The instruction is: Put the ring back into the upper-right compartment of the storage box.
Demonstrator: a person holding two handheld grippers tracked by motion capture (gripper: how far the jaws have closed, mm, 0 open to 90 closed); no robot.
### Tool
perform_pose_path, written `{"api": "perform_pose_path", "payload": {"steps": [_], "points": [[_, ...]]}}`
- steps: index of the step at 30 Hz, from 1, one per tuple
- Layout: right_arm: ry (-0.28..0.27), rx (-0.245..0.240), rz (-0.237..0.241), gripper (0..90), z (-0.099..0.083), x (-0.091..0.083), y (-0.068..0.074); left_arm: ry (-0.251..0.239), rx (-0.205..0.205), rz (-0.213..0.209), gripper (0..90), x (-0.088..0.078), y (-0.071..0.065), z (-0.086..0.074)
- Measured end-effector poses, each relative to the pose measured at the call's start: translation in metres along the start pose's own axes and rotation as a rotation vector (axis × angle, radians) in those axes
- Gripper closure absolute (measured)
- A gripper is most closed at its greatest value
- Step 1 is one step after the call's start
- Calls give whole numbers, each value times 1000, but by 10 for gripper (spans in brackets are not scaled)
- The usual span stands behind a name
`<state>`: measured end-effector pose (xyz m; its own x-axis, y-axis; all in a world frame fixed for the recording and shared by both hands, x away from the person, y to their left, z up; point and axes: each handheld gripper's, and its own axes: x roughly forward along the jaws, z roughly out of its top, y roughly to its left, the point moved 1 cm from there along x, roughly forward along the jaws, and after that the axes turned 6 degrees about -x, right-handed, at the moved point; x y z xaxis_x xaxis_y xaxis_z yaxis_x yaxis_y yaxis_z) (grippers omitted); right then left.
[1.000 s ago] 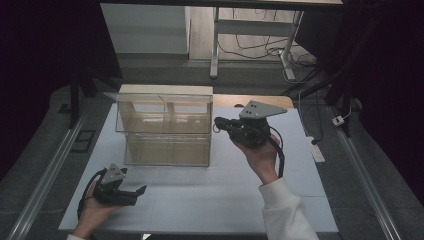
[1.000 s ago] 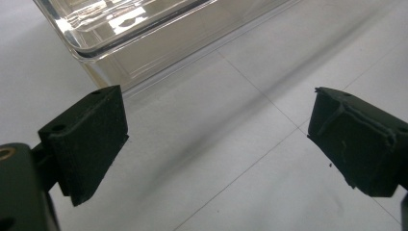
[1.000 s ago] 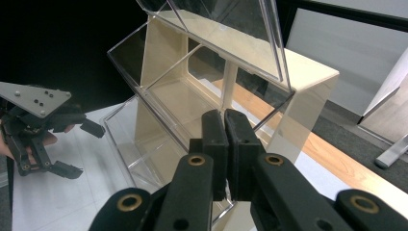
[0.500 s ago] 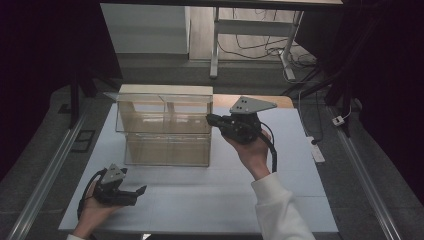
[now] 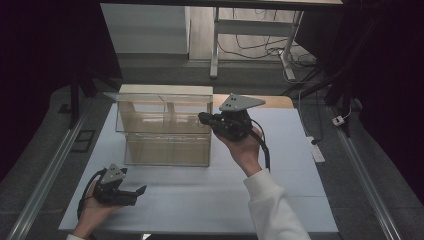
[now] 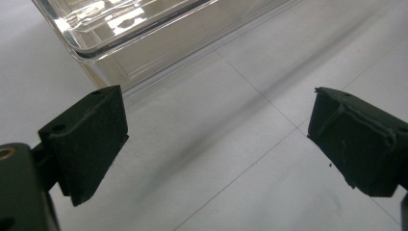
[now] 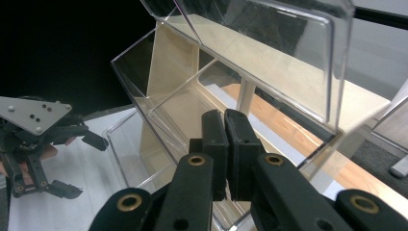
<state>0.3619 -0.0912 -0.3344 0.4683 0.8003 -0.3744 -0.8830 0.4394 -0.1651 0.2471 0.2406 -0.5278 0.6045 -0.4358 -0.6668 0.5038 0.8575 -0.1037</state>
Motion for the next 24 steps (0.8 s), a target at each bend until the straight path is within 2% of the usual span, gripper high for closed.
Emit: {"api": "perform_pose_path", "payload": {"steps": [4,12,24], "points": [[12,-12,4,870,2,11,1,-1,1,0,67,0,0,0],[-2,-19,12,870,8,26,6,-3,-1,0,67,-1,1,0],[-3,-21,10,866,8,25,5,0,2,2,67,0,1,0]]}}
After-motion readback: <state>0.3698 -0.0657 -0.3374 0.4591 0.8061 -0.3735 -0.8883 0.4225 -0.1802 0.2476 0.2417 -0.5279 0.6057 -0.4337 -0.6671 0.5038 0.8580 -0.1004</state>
